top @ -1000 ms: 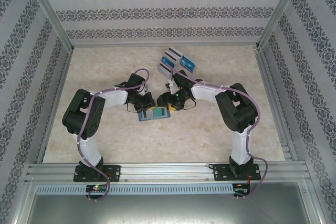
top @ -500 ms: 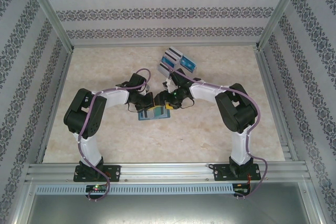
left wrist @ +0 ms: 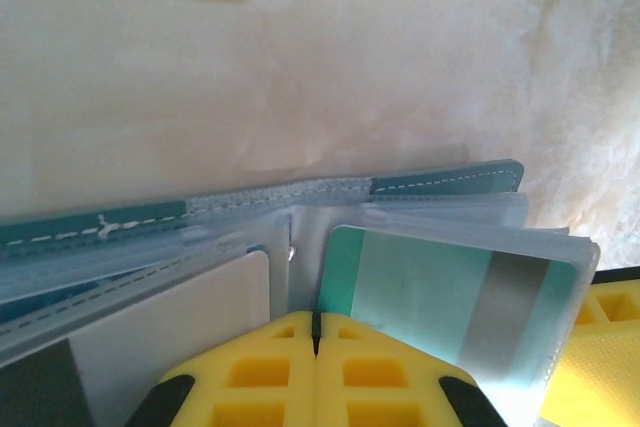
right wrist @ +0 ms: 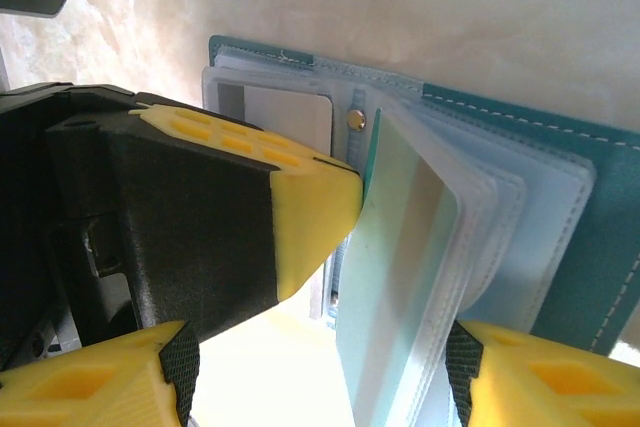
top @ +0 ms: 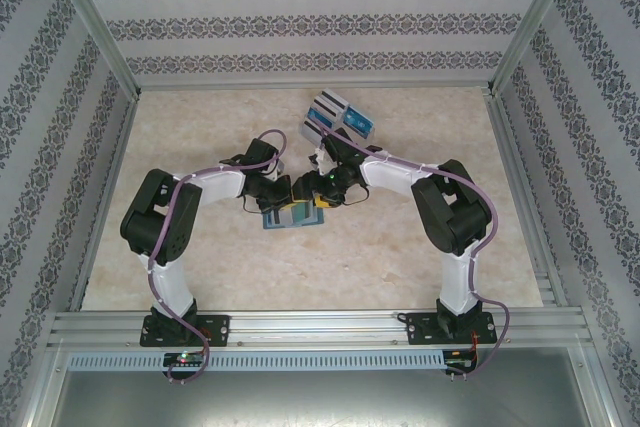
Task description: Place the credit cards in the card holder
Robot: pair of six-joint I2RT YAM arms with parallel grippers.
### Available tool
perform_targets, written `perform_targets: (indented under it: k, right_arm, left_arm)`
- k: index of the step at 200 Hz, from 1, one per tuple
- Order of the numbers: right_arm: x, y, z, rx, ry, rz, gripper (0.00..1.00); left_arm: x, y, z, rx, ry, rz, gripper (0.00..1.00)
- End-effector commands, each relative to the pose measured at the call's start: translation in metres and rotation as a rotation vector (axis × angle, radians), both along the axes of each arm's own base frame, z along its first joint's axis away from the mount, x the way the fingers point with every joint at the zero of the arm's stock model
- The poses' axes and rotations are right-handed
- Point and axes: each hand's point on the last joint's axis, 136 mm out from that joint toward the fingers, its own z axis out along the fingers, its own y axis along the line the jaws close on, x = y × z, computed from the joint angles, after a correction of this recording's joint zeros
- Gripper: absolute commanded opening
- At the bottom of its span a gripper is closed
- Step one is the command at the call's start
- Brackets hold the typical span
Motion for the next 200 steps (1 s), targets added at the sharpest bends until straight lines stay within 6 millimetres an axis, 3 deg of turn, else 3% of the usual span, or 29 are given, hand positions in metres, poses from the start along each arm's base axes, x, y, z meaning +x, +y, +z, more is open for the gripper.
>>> perform_targets:
  k: [1,101,128,141,200]
  right_arm:
    - [-0.005,0.037,0.053,0.147,-0.088,0.085,0.68]
    - [-0.001,0.048,0.068,0.246,-0.081,0.089,0.68]
    - [0.001,0.050,0.073,0.259,-0.088,0.091,0.68]
    - [0.001,0.052,0.075,0.267,-0.089,0.094,0.68]
    - [0.001,0.074,0.081,0.296,-0.089,0.136,0.69]
  left_arm:
    - [-0.002,-0.002,0.008,0.016,-0.020,-0.013,0.05]
    - [0.000,-0.004,0.020,-0.024,-0.045,0.009,0.09]
    - [-0.001,0.000,0.026,-0.019,-0.056,0.019,0.20]
    - [-0.001,0.006,0.030,-0.005,-0.060,0.030,0.32]
    - [-0.006,0.048,0.062,0.044,-0.116,0.125,0.44]
